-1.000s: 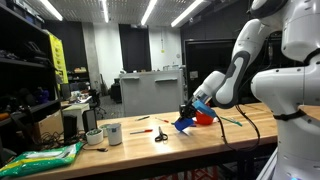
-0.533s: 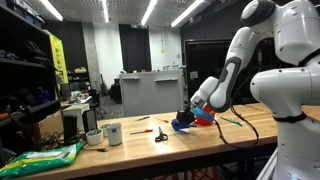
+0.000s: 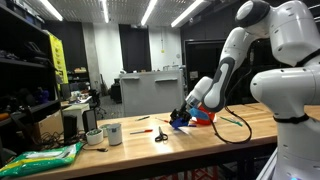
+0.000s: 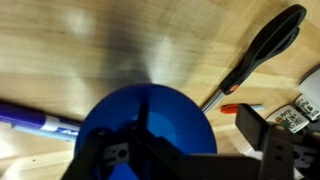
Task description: Put the blue cup upside down
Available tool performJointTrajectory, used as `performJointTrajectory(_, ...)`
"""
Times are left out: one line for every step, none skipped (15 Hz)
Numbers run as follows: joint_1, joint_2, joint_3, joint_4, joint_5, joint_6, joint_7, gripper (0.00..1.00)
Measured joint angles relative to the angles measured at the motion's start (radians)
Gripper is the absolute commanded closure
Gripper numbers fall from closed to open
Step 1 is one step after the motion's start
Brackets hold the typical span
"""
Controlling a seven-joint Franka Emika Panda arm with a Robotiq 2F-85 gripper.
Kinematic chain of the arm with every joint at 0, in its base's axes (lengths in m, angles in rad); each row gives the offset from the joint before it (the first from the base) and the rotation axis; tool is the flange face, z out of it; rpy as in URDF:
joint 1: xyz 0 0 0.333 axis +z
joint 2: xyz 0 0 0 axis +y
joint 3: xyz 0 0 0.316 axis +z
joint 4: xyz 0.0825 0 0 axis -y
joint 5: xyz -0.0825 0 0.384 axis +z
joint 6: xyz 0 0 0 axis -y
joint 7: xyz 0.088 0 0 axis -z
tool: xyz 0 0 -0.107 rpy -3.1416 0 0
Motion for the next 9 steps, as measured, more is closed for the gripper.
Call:
performJointTrajectory(0.016,0.008,-0.008,-0.001,0.003,-0.001,-0.007,0.00)
performJointTrajectory(0.031,0.018,-0.015,-0.003,0.007,-0.002,-0.014,0.00)
performJointTrajectory(0.047,0.029,-0.022,-0.006,0.013,-0.004,-0.019,0.00)
performJointTrajectory(0.062,0.040,-0.030,-0.008,0.015,-0.007,-0.020,0.00)
performJointTrajectory(0.074,0.050,-0.035,-0.011,0.015,-0.012,-0.020,0.00)
performJointTrajectory(0.085,0.061,-0.037,-0.015,0.016,-0.016,-0.020,0.00)
performJointTrajectory(0.095,0.073,-0.037,-0.020,0.016,-0.018,-0.020,0.00)
performJointTrajectory(0.105,0.087,-0.037,-0.025,0.018,-0.018,-0.020,0.00)
performJointTrajectory(0.115,0.106,-0.037,-0.032,0.022,-0.018,-0.020,0.00)
